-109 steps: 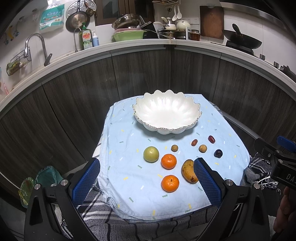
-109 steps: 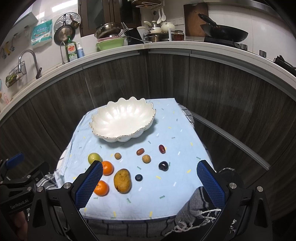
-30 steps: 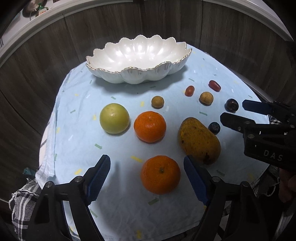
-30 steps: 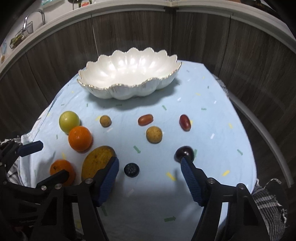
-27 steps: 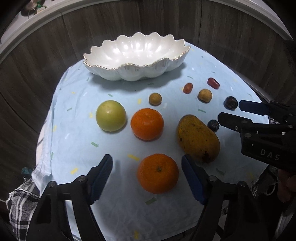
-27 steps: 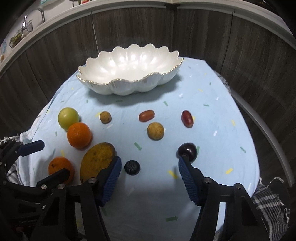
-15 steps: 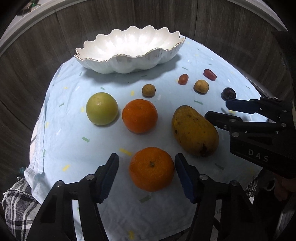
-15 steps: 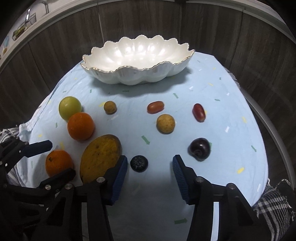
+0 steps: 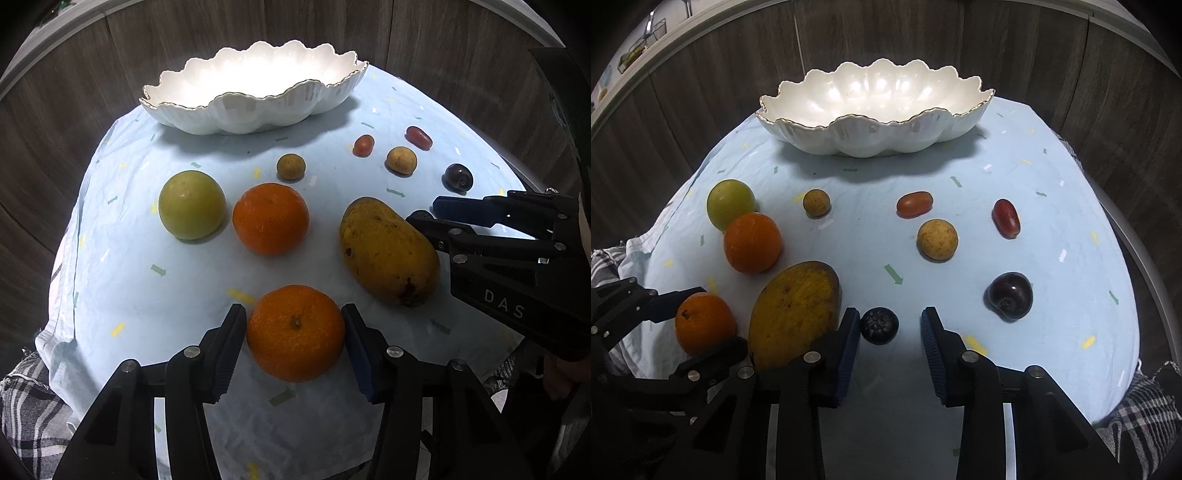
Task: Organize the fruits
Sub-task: 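Lower the left tool onto the tangerine and close it while the right tool grasps the blueberry, then carry the tangerine and blueberry over the white bowl and open both tools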
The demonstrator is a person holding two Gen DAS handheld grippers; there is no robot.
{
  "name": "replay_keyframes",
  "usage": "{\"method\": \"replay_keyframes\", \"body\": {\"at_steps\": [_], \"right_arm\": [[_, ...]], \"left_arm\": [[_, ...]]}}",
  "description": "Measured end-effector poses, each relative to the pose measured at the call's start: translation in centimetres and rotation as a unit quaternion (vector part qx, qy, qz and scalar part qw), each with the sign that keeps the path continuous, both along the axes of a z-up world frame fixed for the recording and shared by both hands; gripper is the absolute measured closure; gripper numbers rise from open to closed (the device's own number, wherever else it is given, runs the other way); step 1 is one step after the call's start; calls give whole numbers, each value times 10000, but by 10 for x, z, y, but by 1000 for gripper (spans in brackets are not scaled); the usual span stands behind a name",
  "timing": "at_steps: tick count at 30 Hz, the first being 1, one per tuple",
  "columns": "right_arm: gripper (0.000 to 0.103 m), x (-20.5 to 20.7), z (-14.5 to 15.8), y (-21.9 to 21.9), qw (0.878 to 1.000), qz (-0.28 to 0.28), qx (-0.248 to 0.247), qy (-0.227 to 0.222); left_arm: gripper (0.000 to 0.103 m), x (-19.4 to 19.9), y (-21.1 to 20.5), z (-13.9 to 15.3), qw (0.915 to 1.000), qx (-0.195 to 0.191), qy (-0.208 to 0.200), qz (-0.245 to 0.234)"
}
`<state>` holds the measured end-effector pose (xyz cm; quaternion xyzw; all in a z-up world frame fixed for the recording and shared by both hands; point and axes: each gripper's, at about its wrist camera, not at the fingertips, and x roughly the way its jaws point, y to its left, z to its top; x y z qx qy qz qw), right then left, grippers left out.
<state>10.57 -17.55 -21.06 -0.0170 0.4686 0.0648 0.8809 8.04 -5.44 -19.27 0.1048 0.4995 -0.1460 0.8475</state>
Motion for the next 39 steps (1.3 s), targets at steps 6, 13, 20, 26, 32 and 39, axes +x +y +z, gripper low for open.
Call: {"method": "replay_keyframes", "body": {"at_steps": [6,13,20,26,32,39], "right_arm": [[78,0,-2,3,9999,100,51,33],[83,0,-2,4,9998,138,109,35],[84,-1,1,2,9998,113,183,-1],[84,-4,6,2,9997,88,193,-114],[84,-7,15,0,9994,46,188,-283],[84,-11,30,-4,9987,-28,182,-486]], "left_arm": [[50,1,1,-1,10000,-33,-6,13],[53,0,1,-1,10000,-86,-9,2],[58,1,4,2,9999,-148,-16,56],[58,-2,4,10,9997,-164,-196,52],[58,-3,5,21,9991,-147,-379,74],[58,-3,6,37,9980,-95,-607,144]]}}
